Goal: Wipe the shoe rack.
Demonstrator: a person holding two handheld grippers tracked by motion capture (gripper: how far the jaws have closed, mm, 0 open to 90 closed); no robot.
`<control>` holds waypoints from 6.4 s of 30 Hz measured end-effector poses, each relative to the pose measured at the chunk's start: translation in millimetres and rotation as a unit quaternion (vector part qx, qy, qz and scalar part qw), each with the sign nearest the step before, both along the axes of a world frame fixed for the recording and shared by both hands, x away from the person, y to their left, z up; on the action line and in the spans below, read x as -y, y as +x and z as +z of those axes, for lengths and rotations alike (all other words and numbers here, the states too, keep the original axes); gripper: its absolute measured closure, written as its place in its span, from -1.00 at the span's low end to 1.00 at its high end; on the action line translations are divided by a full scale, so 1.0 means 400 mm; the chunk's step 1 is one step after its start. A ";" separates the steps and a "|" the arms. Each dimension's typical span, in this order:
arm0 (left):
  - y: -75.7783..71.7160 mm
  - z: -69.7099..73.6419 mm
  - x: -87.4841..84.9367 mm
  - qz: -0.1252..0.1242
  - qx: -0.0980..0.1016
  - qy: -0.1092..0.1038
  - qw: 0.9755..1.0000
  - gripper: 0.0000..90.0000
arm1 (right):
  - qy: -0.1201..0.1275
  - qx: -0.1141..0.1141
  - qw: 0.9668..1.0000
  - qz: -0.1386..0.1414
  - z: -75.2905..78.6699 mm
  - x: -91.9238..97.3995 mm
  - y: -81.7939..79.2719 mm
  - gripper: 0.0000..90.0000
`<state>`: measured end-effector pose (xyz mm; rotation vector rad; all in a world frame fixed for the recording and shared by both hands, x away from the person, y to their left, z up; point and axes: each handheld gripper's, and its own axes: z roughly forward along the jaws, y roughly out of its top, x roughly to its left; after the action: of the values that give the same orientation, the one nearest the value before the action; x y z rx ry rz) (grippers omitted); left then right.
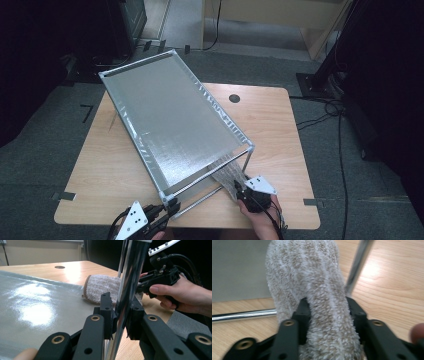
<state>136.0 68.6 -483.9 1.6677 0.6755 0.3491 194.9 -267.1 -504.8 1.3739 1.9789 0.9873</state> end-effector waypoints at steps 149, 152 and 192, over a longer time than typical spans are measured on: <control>0.011 -0.004 -0.001 -0.017 -0.006 -0.004 1.000 0.75 | 0.032 0.054 0.992 -0.113 0.046 0.005 -0.044 0.42; 0.011 -0.004 0.000 -0.016 -0.006 -0.005 1.000 0.75 | 0.063 0.097 0.988 -0.106 0.097 0.017 -0.062 0.41; 0.014 -0.006 0.006 -0.024 -0.007 -0.008 1.000 0.75 | 0.128 0.124 0.983 -0.039 0.140 -0.032 -0.086 0.41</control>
<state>141.7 66.4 -486.1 1.6706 0.6454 0.2976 160.5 -254.4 -448.9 1.3725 1.6482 1.3421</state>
